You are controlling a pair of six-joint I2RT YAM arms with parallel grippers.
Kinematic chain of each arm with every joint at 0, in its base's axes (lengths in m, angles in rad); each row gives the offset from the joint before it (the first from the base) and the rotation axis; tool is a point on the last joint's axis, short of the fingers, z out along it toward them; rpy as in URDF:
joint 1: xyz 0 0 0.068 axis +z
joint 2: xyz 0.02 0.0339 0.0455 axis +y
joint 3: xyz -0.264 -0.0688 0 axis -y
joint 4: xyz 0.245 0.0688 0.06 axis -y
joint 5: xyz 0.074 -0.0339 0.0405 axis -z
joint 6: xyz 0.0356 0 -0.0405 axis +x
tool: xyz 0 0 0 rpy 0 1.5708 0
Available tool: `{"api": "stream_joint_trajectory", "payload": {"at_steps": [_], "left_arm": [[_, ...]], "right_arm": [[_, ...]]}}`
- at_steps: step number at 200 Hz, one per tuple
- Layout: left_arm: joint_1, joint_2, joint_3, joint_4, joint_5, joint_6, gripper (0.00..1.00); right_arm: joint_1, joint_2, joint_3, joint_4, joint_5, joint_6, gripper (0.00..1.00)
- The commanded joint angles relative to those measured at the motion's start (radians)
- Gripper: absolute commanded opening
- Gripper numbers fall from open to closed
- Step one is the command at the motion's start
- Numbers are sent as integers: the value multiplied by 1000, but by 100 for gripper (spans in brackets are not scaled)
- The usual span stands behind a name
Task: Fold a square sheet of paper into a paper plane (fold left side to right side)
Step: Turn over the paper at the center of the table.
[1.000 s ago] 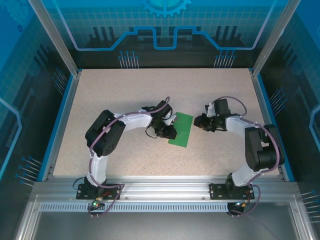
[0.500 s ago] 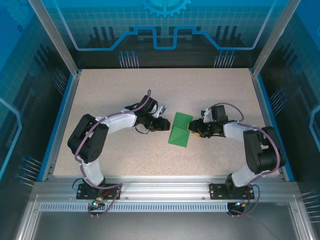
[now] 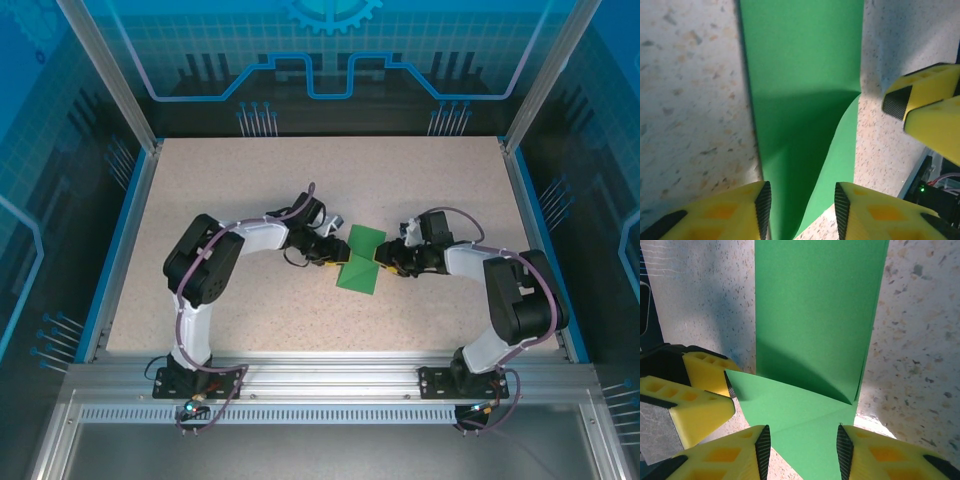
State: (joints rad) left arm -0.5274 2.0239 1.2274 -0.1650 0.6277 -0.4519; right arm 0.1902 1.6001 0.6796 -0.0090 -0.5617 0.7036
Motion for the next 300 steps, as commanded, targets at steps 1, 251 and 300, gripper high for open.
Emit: {"api": "stream_joint_trajectory", "payload": {"at_steps": [1, 251, 300], "left_arm": [[-5, 19, 36, 30, 61, -9, 32], [-1, -80, -28, 13, -54, 30, 12], [33, -165, -81, 49, -61, 4, 41]], "right_arm": [[11, 4, -10, 4, -12, 0, 42], [117, 124, 60, 129, -44, 82, 37], [117, 95, 69, 138, -50, 84, 13]]}}
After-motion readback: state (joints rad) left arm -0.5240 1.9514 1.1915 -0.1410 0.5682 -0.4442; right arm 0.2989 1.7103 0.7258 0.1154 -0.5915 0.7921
